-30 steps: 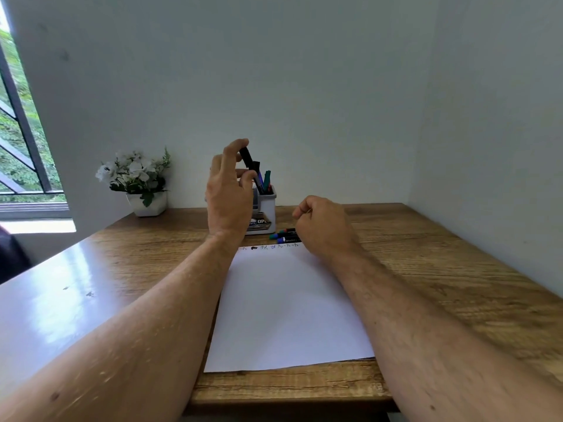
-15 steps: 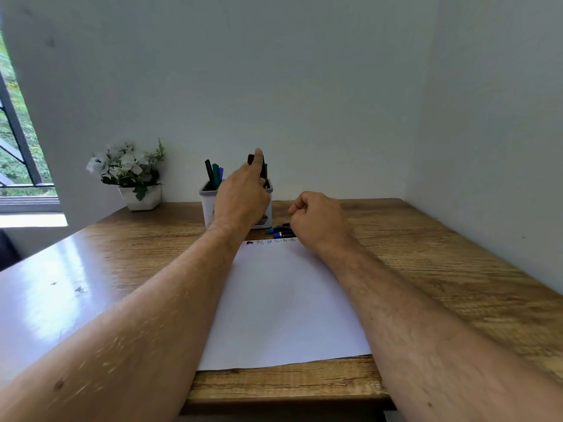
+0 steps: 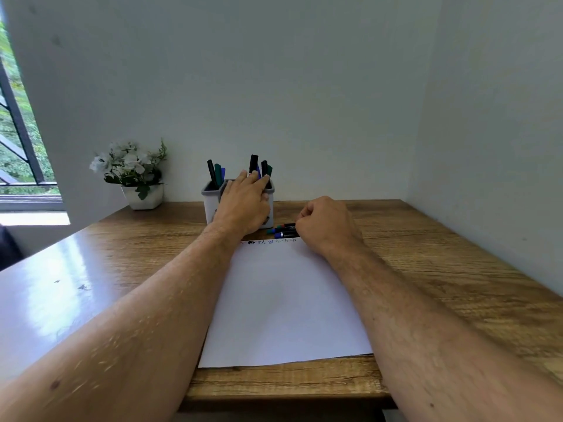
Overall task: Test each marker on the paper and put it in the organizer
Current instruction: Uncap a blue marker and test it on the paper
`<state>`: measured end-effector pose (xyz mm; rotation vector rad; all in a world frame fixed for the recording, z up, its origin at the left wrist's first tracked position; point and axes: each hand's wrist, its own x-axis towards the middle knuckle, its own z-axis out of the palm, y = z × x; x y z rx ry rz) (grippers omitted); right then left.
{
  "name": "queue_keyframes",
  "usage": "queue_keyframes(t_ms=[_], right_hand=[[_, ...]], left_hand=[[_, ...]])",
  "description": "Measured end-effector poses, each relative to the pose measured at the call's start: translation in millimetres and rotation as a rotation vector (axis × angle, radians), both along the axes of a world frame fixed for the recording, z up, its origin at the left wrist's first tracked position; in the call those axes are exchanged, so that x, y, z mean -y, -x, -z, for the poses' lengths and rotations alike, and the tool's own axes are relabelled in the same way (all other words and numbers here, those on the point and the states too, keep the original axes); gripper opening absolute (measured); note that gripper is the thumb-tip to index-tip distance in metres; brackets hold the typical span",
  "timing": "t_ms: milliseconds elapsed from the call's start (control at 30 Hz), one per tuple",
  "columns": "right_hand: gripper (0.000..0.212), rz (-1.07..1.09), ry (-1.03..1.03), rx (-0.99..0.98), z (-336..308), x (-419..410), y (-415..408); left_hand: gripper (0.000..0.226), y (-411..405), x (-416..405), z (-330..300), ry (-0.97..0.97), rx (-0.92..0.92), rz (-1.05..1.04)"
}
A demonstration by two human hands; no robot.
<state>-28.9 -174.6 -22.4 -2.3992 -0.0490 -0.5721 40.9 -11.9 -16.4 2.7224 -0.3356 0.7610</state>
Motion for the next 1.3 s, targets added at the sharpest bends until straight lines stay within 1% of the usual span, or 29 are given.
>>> queue_keyframes(t_ms=[133, 200, 267, 400, 533, 600, 700, 767, 867, 967, 1000, 1067, 1167, 1233, 1267, 1300], right_hand=[[0.026, -0.022, 0.101, -0.039, -1, 1, 3], [0.031, -0.037, 0.113, -0.040, -1, 0, 4], [0.033, -0.031, 0.141, -0.029, -1, 1, 3], [0.030, -0.015, 0.222, -0.051, 0, 6, 2], [0.024, -0.025, 0.213, -0.075, 2, 7, 1], [0.025, -0.025, 0.215, -0.064, 2, 7, 1], [0.031, -0.026, 0.284, -0.080, 3, 8, -2], [0.031, -0.032, 0.317, -0.085, 5, 9, -5], [0.027, -0.037, 0.284, -0.065, 9, 10, -10], [0.023, -0.049, 0.123, 0.062, 7, 9, -10], [0.022, -0.059, 0.020, 0.121, 5, 7, -10], [0.018, -0.088, -0.257, 0.189, 0, 1, -11], [0.013, -0.177, -0.661, 0.127, -9, -4, -8], [0.009, -0.264, -0.900, 0.077, -14, -2, -4], [0.008, -0.288, -0.969, 0.073, -15, 0, -2], [0.009, -0.290, -0.997, 0.083, -16, 2, -1]], left_hand=[[0.041, 18, 4, -7, 0.114, 0.203, 0.054], [0.035, 28, 6, -10, 0.150, 0.260, 0.090], [0.032, 33, 5, -8, 0.183, 0.241, 0.124], [0.030, 37, 5, -6, 0.246, 0.148, 0.147], [0.033, 38, 8, -4, 0.256, 0.072, 0.181], [0.036, 39, 8, -2, 0.258, 0.037, 0.196], [0.037, 41, 8, -2, 0.255, 0.019, 0.209], [0.037, 41, 8, -1, 0.261, 0.012, 0.216], [0.039, 41, 8, -1, 0.262, 0.010, 0.212], [0.040, 44, 9, -3, 0.289, 0.036, 0.202], [0.039, 44, 8, -4, 0.309, 0.056, 0.200], [0.038, 44, 7, -3, 0.350, 0.071, 0.209], [0.039, 47, 7, -2, 0.346, 0.000, 0.272], [0.035, 51, 9, -2, 0.336, -0.070, 0.319], [0.031, 52, 10, -2, 0.347, -0.090, 0.333], [0.027, 53, 11, -3, 0.371, -0.096, 0.343]])
